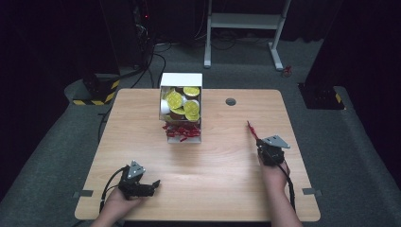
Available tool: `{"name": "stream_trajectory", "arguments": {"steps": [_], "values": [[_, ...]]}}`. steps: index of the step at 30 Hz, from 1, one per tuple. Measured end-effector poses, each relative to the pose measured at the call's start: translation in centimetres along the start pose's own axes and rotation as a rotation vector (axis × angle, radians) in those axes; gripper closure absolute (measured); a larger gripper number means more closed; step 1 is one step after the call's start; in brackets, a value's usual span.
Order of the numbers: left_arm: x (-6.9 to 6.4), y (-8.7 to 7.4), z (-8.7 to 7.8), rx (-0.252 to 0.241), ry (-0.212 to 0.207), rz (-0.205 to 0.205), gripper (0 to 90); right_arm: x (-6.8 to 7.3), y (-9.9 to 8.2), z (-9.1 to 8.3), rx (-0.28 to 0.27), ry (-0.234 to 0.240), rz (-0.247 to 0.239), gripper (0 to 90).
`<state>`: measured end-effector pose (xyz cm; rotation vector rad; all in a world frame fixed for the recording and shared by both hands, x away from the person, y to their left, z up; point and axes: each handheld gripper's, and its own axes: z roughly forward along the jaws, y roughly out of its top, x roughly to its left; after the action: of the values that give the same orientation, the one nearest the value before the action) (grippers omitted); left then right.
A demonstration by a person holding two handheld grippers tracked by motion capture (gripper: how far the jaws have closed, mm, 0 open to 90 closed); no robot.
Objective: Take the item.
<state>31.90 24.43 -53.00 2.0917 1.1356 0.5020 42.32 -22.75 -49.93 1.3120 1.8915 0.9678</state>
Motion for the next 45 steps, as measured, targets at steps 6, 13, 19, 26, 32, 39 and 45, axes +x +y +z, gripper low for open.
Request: {"name": "stream_trajectory", "arguments": {"steps": [6,13,19,26,32,39,45], "values": [[0.0,0.0,0.0,-0.001,0.001,0.003,9.8,-0.2,-0.3,0.9,0.032,-0.007,0.008,88.4],[0.0,0.0,0.0,0.001,0.001,0.003,10.1,-0.3,-0.4,1.7,0.061,-0.014,0.006,88.2],[0.0,0.0,-0.1,-0.001,-0.001,0.002,10.5,-0.3,-0.6,2.4,0.088,-0.018,0.007,87.8],[0.0,0.0,-0.1,-0.001,0.000,0.007,11.0,-0.2,-0.7,2.9,0.120,-0.015,0.010,86.6],[0.0,0.0,-0.1,-0.002,0.000,0.008,11.2,-0.2,-0.7,3.0,0.128,-0.011,0.008,83.4],[0.0,0.0,-0.1,-0.001,0.000,0.009,11.3,-0.3,-0.7,3.1,0.132,-0.008,0.010,78.1],[0.0,0.0,-0.1,-0.001,-0.001,0.009,11.4,-0.3,-0.7,3.0,0.127,-0.003,0.016,72.3]]}}
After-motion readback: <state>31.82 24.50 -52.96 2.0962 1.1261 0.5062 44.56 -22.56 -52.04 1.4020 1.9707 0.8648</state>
